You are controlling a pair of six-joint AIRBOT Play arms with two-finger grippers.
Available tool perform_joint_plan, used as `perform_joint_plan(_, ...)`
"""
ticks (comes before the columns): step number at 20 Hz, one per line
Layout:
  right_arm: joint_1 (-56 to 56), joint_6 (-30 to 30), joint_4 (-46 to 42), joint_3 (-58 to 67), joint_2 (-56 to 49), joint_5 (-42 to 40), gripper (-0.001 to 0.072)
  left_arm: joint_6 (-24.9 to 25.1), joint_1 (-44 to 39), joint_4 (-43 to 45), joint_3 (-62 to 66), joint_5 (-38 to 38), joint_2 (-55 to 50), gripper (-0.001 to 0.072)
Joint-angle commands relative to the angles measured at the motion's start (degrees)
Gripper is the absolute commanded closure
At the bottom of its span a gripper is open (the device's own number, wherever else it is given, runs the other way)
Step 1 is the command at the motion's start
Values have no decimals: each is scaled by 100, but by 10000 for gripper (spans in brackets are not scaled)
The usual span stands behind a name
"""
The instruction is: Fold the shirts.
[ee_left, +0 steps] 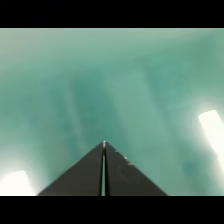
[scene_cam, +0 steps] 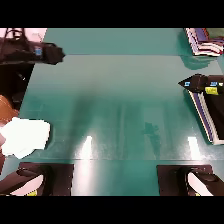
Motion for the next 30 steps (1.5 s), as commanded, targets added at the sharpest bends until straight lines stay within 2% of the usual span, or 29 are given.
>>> perform_joint_plan(1, 2, 2, 17, -2, 4, 46, 695, -24, 643, 833, -343, -1298, 551, 677)
perform_joint_plan(3, 2, 2, 17, -2, 4, 17, 695, 11, 1084, 1443, -999, -2129, 942, 675)
perform_joint_plan(4, 2, 2, 17, -2, 4, 11, 695, -9, 1270, 1731, -1397, -2448, 1078, 616)
perform_joint_plan(5, 2, 0, 15, -2, 4, 17, 695, -24, 1460, 1921, -1878, -2608, 1209, 250)
perform_joint_plan(6, 2, 2, 15, -9, 4, 17, 695, -111, 1624, 2002, -2334, -2605, 1281, -7)
perform_joint_plan(10, 2, 0, 9, -13, 4, 26, 695, -256, 2002, 2024, -4116, -1899, 1311, -11)
perform_joint_plan(12, 2, 0, 9, -13, 4, 20, 695, -343, 2002, 2028, -4599, -1633, 1311, -9)
perform_joint_plan(13, 2, 0, 9, -13, 4, 22, 695, -446, 2002, 2028, -4658, -1626, 1311, 106)
perform_joint_plan(14, 2, 0, 7, -13, 2, 20, 695, -457, 2002, 2028, -4636, -1628, 1314, 367)
perform_joint_plan(15, 2, 0, 9, -13, 4, 15, 695, -459, 2002, 2024, -4599, -1648, 1314, 512)
perform_joint_plan(16, 2, 0, 9, -13, 4, 17, 695, -459, 2002, 2024, -4513, -1674, 1314, 613)
perform_joint_plan(17, 2, 0, 11, -13, 4, 15, 695, -457, 2002, 2022, -4358, -1705, 1314, 677)
perform_joint_plan(21, 2, 0, 28, 221, 4, -31, 696, -452, 1982, 1720, -2632, -2122, 1458, 678)
perform_joint_plan(25, 0, 0, -31, 1147, 2, -151, 695, -345, 1937, -39, -118, -2417, 1569, 679)
perform_joint_plan(28, 0, 0, -37, 1718, 0, -337, 696, -358, 1117, -35, 1086, -2245, 1563, 681)
perform_joint_plan(30, 0, 0, -39, 1937, -13, -439, 696, -372, 404, 11, 1322, -2002, 1513, 681)
